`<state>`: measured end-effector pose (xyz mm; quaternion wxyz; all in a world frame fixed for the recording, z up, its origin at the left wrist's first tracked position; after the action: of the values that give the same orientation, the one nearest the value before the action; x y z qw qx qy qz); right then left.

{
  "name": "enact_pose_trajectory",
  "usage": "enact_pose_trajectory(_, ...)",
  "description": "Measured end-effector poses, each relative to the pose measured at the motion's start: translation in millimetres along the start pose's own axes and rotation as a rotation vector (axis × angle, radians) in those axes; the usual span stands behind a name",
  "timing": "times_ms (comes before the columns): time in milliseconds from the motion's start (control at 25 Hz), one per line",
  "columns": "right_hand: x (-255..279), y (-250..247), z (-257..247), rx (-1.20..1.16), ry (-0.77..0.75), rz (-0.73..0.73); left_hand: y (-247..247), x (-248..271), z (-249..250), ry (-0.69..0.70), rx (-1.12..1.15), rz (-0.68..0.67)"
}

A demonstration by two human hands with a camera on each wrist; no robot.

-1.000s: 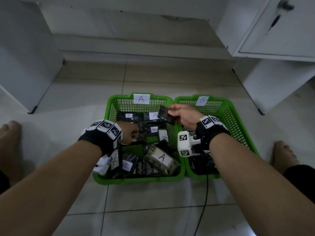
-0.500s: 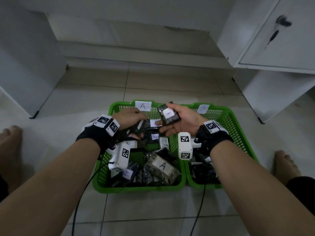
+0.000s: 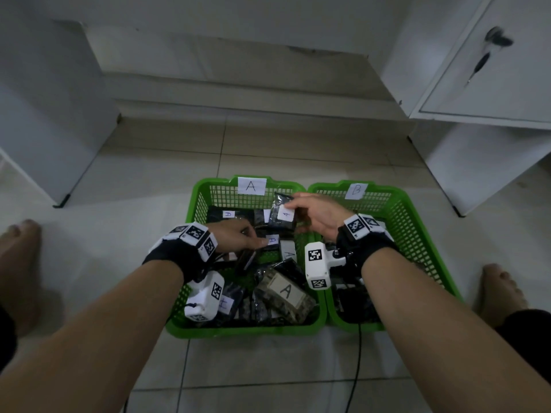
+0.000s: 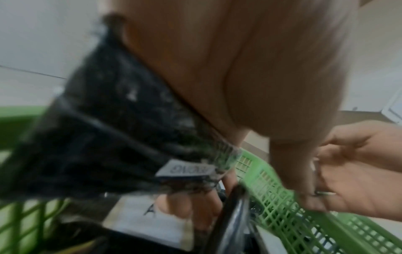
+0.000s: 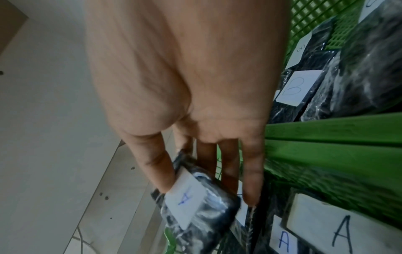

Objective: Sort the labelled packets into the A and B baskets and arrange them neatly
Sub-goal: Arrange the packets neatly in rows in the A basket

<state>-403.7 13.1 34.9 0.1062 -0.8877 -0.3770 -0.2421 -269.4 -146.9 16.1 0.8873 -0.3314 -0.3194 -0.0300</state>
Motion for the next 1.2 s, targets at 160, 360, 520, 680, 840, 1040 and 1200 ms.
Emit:
enact_pose_trajectory(160,-6,-3,-3,0.020,-0.043,0.114,-13,-3,-18,-0.067,0.671,0.076)
enact_pose_trajectory(360,-7,2,-9,-0.039,-0.027,0.082,-46,8,-23,0.137,1.133,0.131)
enact_pose_trajectory(520,-6,5,-9,0.045,-0.001,0.024,-44,14,-23,0.293,1.072,0.043)
enact_pose_trajectory(680,-3,11,-11,0.305,-0.035,0.019,-49,14,-22,0.408,1.029,0.190)
enact_pose_trajectory(840,1,32,-18,0.242,0.030,-0.196,-51,17,-4,0.483,0.913,0.320)
enact_pose_trajectory(1040,-6,43,-19,-0.064,-0.064,-0.280,-47,9,7,0.508,0.744,0.431)
enact_pose_trajectory(1200,-13,29,-23,0.231,-0.078,-0.048,-56,10,8,0.501,0.308,0.526)
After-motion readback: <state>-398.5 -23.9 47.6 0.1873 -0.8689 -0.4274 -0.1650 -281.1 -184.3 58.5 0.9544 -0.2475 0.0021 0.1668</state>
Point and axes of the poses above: each hand's wrist, its own x-axis away from the middle knuckle, its own y-axis out of the palm, z = x × y, the point moved 2 cm from there along -x, towards the middle knuckle
